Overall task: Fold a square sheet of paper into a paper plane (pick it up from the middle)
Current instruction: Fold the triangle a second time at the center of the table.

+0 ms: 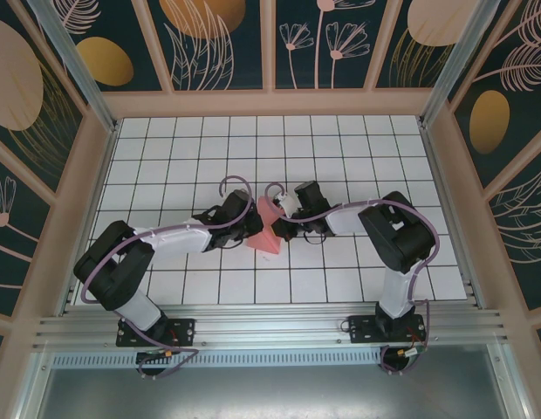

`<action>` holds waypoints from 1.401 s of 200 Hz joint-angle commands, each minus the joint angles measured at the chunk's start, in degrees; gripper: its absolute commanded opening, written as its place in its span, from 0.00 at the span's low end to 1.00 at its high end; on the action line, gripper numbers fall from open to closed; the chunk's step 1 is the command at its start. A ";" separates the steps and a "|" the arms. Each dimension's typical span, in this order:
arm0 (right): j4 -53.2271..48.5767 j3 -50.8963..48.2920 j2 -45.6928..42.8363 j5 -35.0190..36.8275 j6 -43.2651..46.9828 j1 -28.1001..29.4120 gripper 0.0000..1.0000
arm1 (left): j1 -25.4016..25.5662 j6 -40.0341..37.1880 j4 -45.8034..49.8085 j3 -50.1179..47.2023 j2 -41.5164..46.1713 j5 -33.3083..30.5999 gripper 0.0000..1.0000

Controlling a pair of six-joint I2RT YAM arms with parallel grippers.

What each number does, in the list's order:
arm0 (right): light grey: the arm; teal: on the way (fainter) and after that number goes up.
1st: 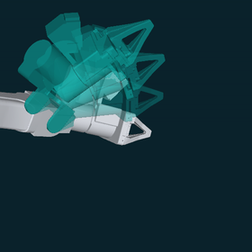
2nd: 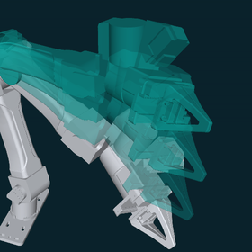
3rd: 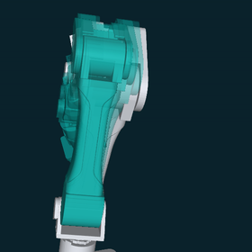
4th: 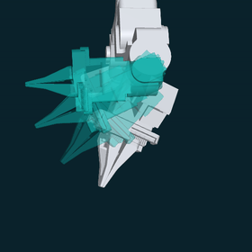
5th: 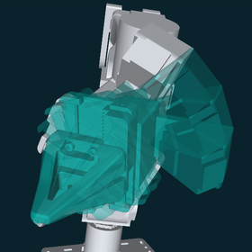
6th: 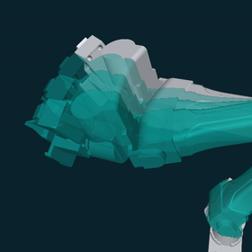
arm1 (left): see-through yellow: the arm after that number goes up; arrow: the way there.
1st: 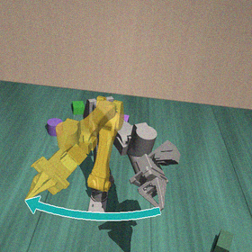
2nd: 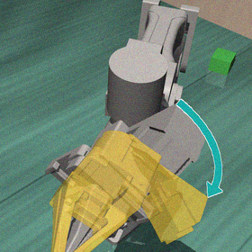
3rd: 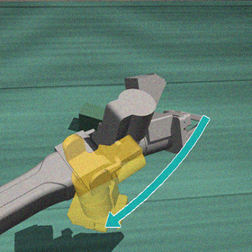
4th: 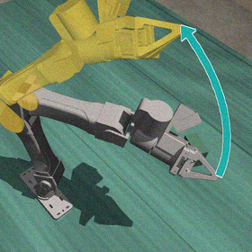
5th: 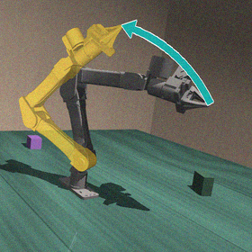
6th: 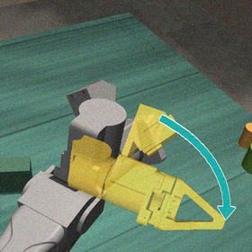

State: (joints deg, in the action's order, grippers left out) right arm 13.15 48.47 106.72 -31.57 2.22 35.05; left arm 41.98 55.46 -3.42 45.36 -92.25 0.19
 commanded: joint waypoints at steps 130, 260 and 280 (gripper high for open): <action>-1.40 0.28 0.66 -0.24 -0.64 0.87 0.02 | -0.40 1.68 -4.09 -2.69 -0.64 2.79 0.09; -1.64 0.75 1.79 -0.65 -0.20 0.90 0.02 | -0.36 5.73 -9.75 -2.45 -5.23 4.21 0.05; -1.56 0.58 1.88 -0.60 -0.32 0.87 0.02 | -0.40 6.41 -10.12 -2.53 -5.59 3.76 0.04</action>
State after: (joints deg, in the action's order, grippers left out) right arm 12.64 48.60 106.89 -32.45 1.17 35.46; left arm 41.89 59.99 -11.29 43.05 -96.97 4.05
